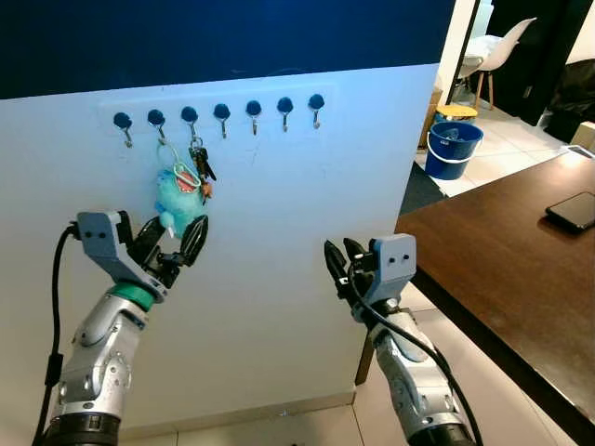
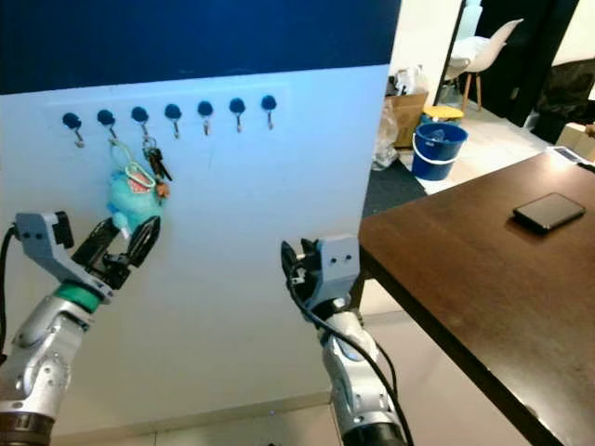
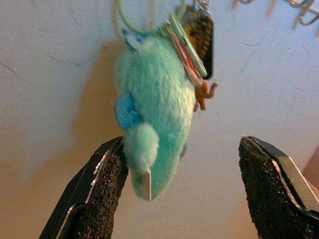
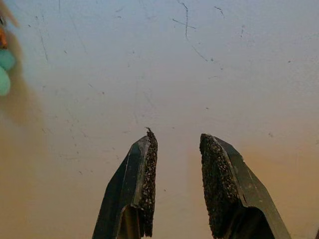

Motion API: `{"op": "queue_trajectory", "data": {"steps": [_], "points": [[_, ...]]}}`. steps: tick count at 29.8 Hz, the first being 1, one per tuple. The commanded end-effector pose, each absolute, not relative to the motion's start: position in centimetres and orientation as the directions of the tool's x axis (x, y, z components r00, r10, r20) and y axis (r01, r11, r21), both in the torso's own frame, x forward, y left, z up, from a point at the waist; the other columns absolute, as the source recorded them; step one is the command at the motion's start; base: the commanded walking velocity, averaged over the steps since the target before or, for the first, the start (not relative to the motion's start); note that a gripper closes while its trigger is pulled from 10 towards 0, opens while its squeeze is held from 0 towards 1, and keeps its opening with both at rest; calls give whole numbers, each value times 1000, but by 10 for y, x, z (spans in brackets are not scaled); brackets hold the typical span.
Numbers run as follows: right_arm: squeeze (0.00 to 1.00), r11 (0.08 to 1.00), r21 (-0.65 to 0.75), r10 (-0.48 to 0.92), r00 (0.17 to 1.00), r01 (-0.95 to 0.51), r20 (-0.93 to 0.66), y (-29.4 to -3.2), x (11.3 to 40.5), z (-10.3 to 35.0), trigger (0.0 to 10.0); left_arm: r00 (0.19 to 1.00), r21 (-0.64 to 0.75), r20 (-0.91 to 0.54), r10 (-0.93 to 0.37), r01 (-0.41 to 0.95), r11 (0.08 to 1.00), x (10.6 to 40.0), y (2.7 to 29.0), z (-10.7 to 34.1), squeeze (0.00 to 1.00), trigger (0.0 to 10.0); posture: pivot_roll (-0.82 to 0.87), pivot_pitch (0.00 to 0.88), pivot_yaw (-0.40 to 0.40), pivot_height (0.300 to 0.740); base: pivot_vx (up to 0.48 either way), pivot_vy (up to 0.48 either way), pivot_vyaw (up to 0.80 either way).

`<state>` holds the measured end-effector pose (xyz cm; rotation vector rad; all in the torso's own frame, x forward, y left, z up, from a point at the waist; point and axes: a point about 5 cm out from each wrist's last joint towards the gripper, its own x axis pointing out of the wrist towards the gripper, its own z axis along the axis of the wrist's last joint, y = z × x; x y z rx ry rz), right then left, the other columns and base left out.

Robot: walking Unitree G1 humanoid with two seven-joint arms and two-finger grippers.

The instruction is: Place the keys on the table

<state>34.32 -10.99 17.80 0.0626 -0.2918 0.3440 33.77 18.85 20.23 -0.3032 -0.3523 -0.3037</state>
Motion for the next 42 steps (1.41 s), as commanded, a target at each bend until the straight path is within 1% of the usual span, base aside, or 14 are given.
{"op": "queue_trajectory", "data": {"steps": [1, 3, 11, 12, 14, 15, 19, 21, 26, 28, 30, 34, 35, 42], "points": [[0, 935, 12, 338, 901, -354, 272, -105, 343, 174, 10000, 885, -224, 381, -269, 370, 902, 337, 183, 203, 1000, 10000, -175, 57, 123, 740, 0, 0, 0], [0, 936, 11, 336, 902, -352, 273, -106, 343, 174, 10000, 866, -224, 395, -305, 413, 882, 337, 171, 207, 1000, 10000, -182, 57, 126, 740, 0, 0, 0], [0, 937, 12, 332, 903, -349, 272, -106, 343, 174, 10000, 878, -199, 369, -304, 394, 897, 343, 164, 213, 1000, 10000, -183, 56, 130, 740, 0, 0, 0], [0, 937, 13, 332, 903, -348, 272, -106, 343, 174, 10000, 889, -178, 343, -303, 378, 908, 345, 163, 213, 525, 10000, -183, 56, 130, 740, 0, 0, 0], [0, 937, 13, 332, 903, -348, 272, -106, 343, 174, 10000, 889, -178, 343, -303, 378, 908, 345, 163, 213, 525, 10000, -183, 56, 130, 740, 0, 0, 0], [0, 938, 13, 331, 904, -347, 272, -106, 343, 174, 10000, 899, -160, 323, -297, 361, 919, 347, 163, 214, 0, 10000, -183, 56, 130, 740, 0, 0, 0], [0, 939, 14, 328, 905, -344, 270, -107, 342, 173, 10000, 944, -145, 262, -201, 244, 959, 352, 177, 212, 0, 10000, -182, 56, 134, 740, 0, 0, 0], [0, 939, 14, 328, 905, -344, 270, -107, 342, 173, 10000, 944, -145, 262, -201, 244, 959, 352, 177, 212, 0, 10000, -182, 56, 134, 740, 0, 0, 0], [0, 938, 14, 329, 906, -345, 265, -107, 341, 171, 10000, 967, -153, 218, -131, 166, 974, 349, 193, 206, 0, 10000, -179, 62, 136, 740, 0, 0, 0], [0, 937, 15, 332, 907, -348, 260, -106, 341, 170, 10000, 980, -183, 190, -51, 86, 979, 345, 207, 201, 0, 10000, -169, 62, 131, 740, 0, 0, 0], [0, 937, 16, 334, 906, -350, 258, -105, 341, 169, 10000, 981, -211, 193, -32, 73, 975, 343, 209, 201, 0, 10000, -169, 62, 131, 740, 0, 0, 0], [0, 934, 19, 340, 904, -357, 258, -103, 341, 169, 10000, 969, -302, 242, -49, 123, 945, 344, 203, 210, 0, 10000, -169, 62, 131, 740, 0, 0, 0], [0, 934, 19, 341, 904, -357, 259, -103, 341, 169, 10000, 966, -331, 252, -56, 141, 933, 345, 200, 214, 0, 9569, -165, 56, 130, 740, 0, 0, 0], [0, 935, 19, 337, 904, -354, 262, -104, 340, 170, 10000, 957, -392, 280, -77, 188, 901, 351, 191, 225, 0, 10000, -169, 53, 137, 740, 0, 0, 0]]}}
